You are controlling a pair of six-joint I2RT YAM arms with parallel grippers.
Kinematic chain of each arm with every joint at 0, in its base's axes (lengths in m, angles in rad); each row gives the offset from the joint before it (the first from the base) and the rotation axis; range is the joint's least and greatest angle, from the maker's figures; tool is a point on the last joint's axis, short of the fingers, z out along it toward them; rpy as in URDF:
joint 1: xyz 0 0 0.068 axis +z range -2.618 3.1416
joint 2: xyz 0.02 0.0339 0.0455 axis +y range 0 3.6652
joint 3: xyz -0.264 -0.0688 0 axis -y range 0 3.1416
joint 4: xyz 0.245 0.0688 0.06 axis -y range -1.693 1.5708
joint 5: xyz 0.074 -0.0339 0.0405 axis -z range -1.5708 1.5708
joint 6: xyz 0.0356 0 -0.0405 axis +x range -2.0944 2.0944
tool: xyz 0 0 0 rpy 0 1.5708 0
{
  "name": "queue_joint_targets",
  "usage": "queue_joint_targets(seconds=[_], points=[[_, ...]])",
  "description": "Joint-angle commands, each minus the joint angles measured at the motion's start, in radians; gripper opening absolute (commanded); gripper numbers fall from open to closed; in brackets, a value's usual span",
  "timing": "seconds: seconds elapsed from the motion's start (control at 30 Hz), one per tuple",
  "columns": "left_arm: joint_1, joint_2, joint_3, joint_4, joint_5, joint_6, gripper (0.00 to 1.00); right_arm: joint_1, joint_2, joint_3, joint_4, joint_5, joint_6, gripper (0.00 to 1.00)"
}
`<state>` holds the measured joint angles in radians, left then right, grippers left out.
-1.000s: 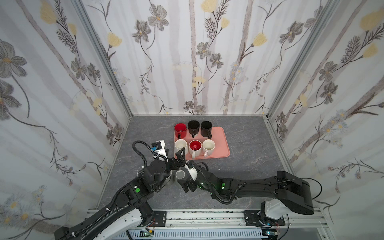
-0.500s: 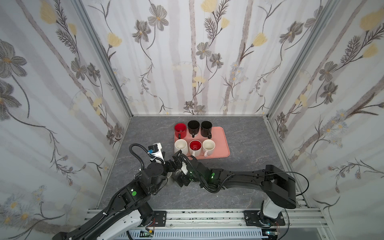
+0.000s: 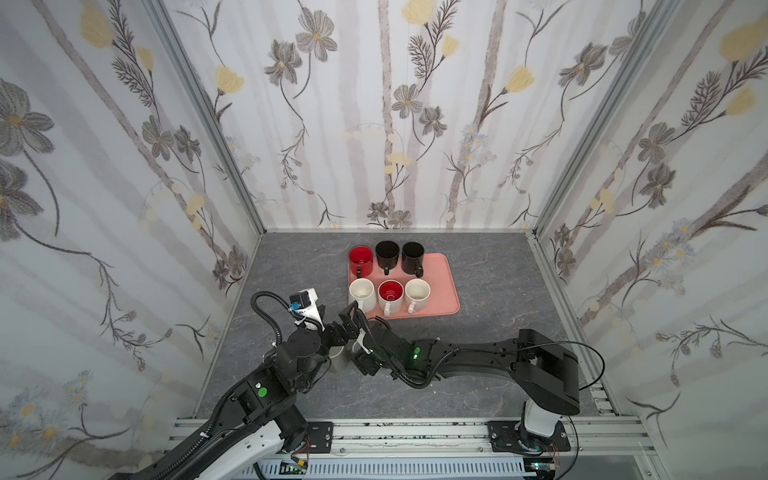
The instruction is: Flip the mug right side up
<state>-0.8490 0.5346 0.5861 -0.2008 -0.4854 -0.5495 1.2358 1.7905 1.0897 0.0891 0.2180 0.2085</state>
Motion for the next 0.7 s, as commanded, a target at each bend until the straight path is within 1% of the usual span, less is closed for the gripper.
queue_joint_targets(seconds=[0.0, 0.2, 0.47, 0.6, 0.67], points=[[0.003, -0.001, -0.009, 0.021, 0.013, -0.001, 1.00, -0.004, -0.024, -0.029, -0.006, 0.046, 0.026, 0.69], [0.007, 0.010, -0.011, 0.034, 0.030, -0.002, 1.00, -0.020, -0.092, -0.120, 0.015, 0.069, 0.096, 0.64], [0.010, 0.037, -0.018, 0.047, 0.056, -0.003, 1.00, -0.021, -0.236, -0.271, -0.022, 0.136, 0.236, 0.64], [0.012, 0.054, -0.023, 0.063, 0.074, -0.003, 1.00, -0.020, -0.309, -0.364, -0.019, 0.136, 0.290, 0.66], [0.013, 0.064, -0.022, 0.068, 0.082, -0.001, 1.00, -0.020, -0.334, -0.399, -0.015, 0.122, 0.297, 0.73]])
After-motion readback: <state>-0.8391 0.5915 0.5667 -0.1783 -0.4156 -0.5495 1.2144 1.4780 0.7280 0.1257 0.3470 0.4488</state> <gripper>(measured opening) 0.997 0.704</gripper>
